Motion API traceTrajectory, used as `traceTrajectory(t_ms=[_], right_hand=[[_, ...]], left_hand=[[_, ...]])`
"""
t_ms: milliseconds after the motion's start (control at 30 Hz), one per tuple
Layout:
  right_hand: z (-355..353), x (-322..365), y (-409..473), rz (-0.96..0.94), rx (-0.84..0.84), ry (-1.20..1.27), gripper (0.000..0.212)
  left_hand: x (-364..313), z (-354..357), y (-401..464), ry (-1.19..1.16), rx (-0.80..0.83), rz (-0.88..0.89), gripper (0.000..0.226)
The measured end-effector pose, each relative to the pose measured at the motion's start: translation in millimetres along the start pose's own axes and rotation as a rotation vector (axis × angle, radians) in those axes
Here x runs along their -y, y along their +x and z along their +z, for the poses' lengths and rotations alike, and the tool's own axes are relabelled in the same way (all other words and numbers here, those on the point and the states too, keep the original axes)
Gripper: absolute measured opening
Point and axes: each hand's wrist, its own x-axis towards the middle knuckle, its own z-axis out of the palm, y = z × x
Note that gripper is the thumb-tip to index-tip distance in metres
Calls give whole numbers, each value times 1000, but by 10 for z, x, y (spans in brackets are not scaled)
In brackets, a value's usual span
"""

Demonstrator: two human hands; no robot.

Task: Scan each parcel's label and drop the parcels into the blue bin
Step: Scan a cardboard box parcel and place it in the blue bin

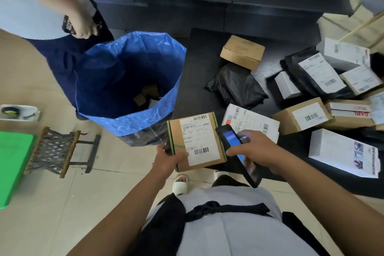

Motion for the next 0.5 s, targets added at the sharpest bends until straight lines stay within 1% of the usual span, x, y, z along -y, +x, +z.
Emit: traceTrajectory(t_ms=[133, 233, 367, 500], right_hand=[[-224, 56, 181, -20, 81, 77, 27], [-361, 117, 308, -74, 150, 109, 24], [-449, 211, 515, -123, 239, 93, 28], [-439, 354, 703, -182, 340, 96, 30]], left_hand=[[13, 54, -36, -68, -42, -57, 60], [10, 86, -124, -154, -77, -79, 61], [-93, 38, -232, -230, -106, -131, 60], [-227, -140, -389, -329, -141, -148, 49]])
